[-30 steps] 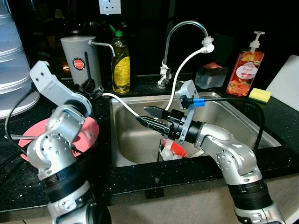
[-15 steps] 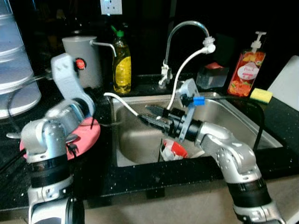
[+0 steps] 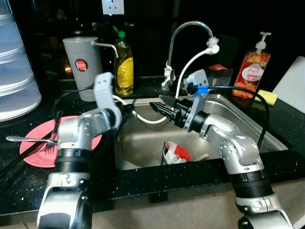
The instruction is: Kitchen organization
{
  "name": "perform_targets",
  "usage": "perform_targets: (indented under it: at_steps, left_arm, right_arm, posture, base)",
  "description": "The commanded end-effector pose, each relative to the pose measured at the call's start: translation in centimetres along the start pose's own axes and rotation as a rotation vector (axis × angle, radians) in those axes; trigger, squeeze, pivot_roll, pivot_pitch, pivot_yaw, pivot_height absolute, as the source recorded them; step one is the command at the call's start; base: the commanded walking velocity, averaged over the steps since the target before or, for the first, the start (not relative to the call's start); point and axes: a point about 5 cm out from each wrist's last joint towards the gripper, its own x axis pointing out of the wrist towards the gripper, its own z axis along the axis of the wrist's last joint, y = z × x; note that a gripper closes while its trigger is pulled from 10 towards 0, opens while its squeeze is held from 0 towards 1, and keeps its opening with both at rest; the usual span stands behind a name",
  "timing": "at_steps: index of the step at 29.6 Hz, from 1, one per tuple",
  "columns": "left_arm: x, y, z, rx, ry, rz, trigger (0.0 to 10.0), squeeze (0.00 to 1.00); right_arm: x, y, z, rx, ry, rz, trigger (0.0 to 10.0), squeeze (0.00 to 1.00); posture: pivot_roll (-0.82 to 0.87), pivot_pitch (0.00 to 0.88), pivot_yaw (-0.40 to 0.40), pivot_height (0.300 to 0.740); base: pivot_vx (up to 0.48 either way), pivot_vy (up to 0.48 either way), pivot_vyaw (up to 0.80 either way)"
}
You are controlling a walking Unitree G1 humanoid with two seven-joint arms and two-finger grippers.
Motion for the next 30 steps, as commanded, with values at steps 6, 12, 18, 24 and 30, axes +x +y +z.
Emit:
perform_targets:
  at_steps: [6,12,18,24,30]
  left_arm:
    - [2.3,-0.8,-2.1,0.033,0.062,-0.018,10.0,0.0]
    - [3.0,-0.5,-2.9,0.074,0.046,0.004,10.0,1.0]
    - [2.5,-0.7,-1.2,0.087,-0.004,-0.039,10.0,1.0]
    - [1.7,-0.6,0.4,0.146,-0.058,-0.035,10.0,0.0]
    - [-0.1,-0.5,1.8,0.314,-0.088,0.047,10.0,0.0]
  right_arm:
    - [-0.4,-0.7,-0.1,0.004,-0.001,-0.05,10.0,0.0]
    - [-0.5,-1.2,-0.5,0.026,0.008,-0.101,10.0,0.0]
    - [-0.5,-1.2,-0.4,0.03,0.004,-0.101,10.0,0.0]
    - [-0.5,-1.1,-0.5,0.027,0.003,-0.097,10.0,0.0]
    - [-0.6,-1.0,-0.6,-0.012,0.015,-0.102,10.0,0.0]
  posture:
    - [-0.04,0.049,0.007,0.74]
    - [-0.04,0.05,0.011,0.74]
    - [-0.03,0.048,0.012,0.74]
    - [-0.03,0.047,0.01,0.74]
    - [-0.03,0.048,0.009,0.74]
  base:
    - [0.0,0.0,0.0]
    - [0.0,0.0,0.0]
    - [0.0,0.0,0.0]
    - [0.0,0.0,0.0]
    - [0.0,0.0,0.0]
